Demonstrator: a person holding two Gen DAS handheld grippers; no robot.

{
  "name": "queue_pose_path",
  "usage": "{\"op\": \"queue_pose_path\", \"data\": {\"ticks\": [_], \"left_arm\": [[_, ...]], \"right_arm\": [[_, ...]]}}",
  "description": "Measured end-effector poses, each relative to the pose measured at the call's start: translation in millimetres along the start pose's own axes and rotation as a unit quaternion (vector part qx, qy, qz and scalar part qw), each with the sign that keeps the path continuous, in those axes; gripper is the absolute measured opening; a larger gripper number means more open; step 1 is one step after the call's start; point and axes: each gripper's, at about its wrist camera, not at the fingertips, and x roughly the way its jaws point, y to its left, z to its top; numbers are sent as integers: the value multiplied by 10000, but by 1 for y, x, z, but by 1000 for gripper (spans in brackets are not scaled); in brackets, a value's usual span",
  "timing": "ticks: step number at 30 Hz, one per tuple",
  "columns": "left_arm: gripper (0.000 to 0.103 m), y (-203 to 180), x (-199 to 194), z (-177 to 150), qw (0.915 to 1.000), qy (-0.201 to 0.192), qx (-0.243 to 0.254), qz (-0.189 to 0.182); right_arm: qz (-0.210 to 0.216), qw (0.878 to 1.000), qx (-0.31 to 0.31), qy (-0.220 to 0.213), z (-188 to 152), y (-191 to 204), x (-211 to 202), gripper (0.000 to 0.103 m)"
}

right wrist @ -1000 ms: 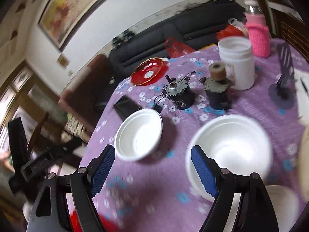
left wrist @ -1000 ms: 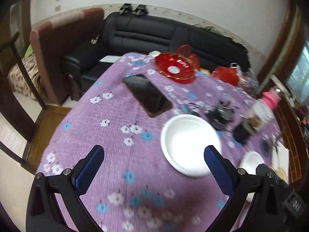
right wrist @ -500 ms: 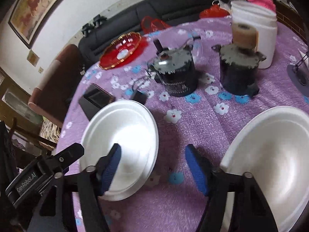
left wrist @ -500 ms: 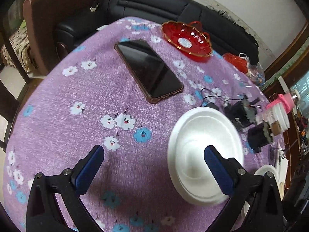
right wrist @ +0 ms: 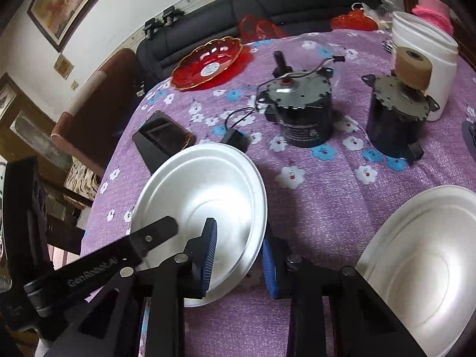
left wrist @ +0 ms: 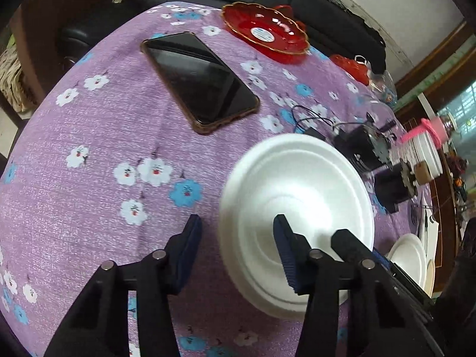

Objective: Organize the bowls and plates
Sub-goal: 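Move both grippers to a white foam bowl and grasp its rim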

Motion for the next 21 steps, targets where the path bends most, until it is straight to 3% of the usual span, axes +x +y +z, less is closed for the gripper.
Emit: {"op": "queue_pose_path", "data": {"ticks": [2,4,6,21], "left_arm": [[39,-2,3,-2,10000,77,9,-32],[31,-3,1,-5,9999,57,58,130],[16,1,-6,-8,9998,35,74,187],[14,18,-117,-75,9977,-558,-284,-257]], "right_arm": [[-2,9999,-104,40,-1,6,-1,20],[-89,9997,-214,-6,-2,10,-4,19],[-147,9993,-319,-98,-3,12,-11,18],[574,9950,-754,-324,-61,48,-97,18]]}}
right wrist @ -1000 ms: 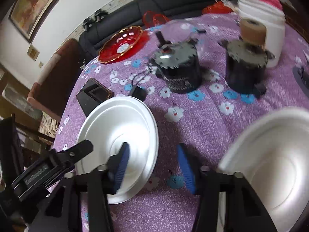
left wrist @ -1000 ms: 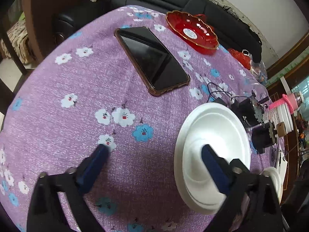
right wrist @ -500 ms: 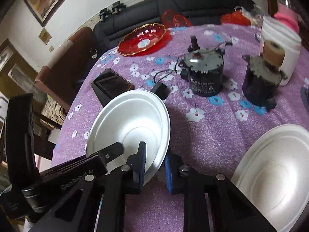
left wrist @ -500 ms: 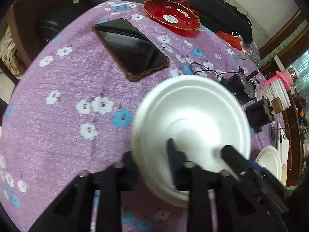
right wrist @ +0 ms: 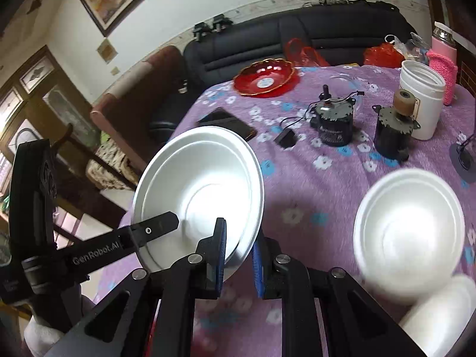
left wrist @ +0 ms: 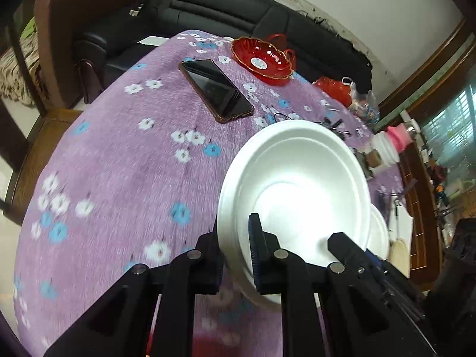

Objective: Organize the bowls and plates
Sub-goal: 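Carry the white foam bowl onto the stacked red plates and open both grippers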

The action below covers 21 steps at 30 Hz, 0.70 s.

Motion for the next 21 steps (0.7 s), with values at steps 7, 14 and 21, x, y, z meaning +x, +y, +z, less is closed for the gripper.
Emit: {"op": "queue_pose_path", "data": {"ticks": [7,14,21], "left_arm": [[14,2,-51,-44,9997,-229,50,101],[14,20,-88,-90,9981,-572,-59,218],[15,47,-120,-135,9961,-790,-302,266]], "right_arm": [[366,9993,57,20,-36,15,-33,18],[634,9978,-165,131,-74,40,-54,18],[804,9948,-544,295,-116,69,-66,19]]}}
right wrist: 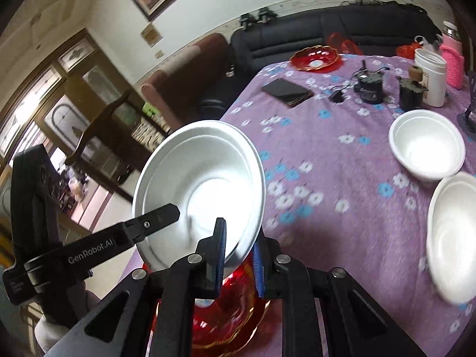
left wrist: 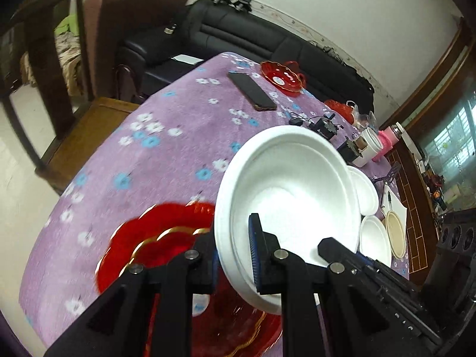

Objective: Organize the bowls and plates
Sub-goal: 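Carry the white foam bowl onto the stacked red plates and open both grippers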

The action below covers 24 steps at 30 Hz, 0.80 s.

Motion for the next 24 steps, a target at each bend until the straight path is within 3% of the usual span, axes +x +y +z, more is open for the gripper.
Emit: {"op": "queue_pose_path", "data": {"ticks": [9,20,24], "left_arm": [[15,33,-16,-41,9993,-159,-218,240],[16,67,20,-69,9968,401,-582,362],[28,70,20,-71,9967,377,-591,401]], "right_arm": [[158,9990,-147,403,-39,18,24,19],[136,9943,116,1048,-64,5,64,19],[164,9936,76,1113,-66,10,70,20]]}}
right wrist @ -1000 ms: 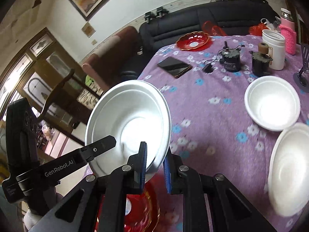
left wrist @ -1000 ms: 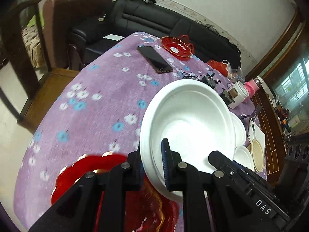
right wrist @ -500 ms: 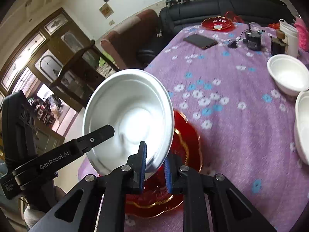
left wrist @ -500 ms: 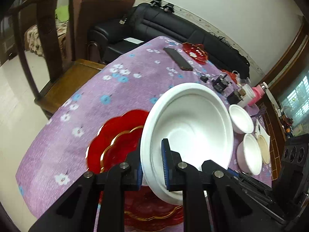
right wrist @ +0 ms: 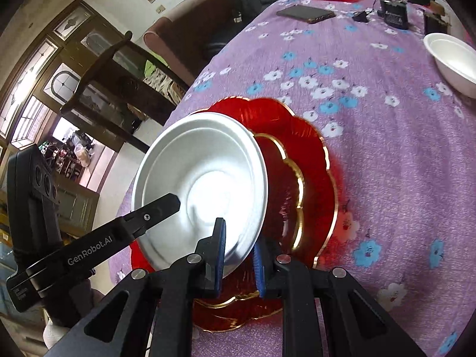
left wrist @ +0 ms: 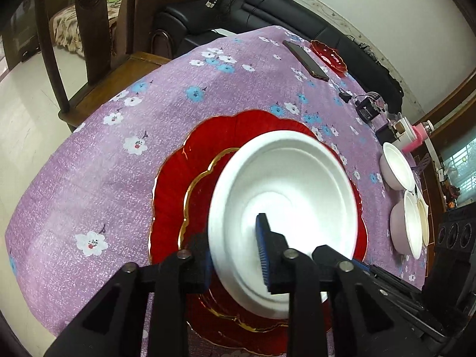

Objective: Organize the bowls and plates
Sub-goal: 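Carry the white foam bowl onto the stacked red plates and open both grippers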

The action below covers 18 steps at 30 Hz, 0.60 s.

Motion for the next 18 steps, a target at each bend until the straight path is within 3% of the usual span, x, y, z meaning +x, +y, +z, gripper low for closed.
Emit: {"op": "queue_pose_path", "data": {"ticks": [2,4,6,9,18], "left_arm": [[42,-1,-2,0,10000,-61,45,53],[49,-2,-7,0,9998,-175,64,45],[56,-5,-11,0,9995,-274,130,58],[58,-8,-19,1,9987,-439,226,138],[66,-14,-40,-1,9944,-926,442,241]], "right_arm": [[-33,10000,-59,8,0,4,2,20],[-95,9999,-96,-15,0,5,3,20],[-171,9997,-170,-78,-1,8,3,28],[-335,9986,-356,-210,-4,14,1,47],[-349,9954,-445,-770,-4,14,-24,49]]}}
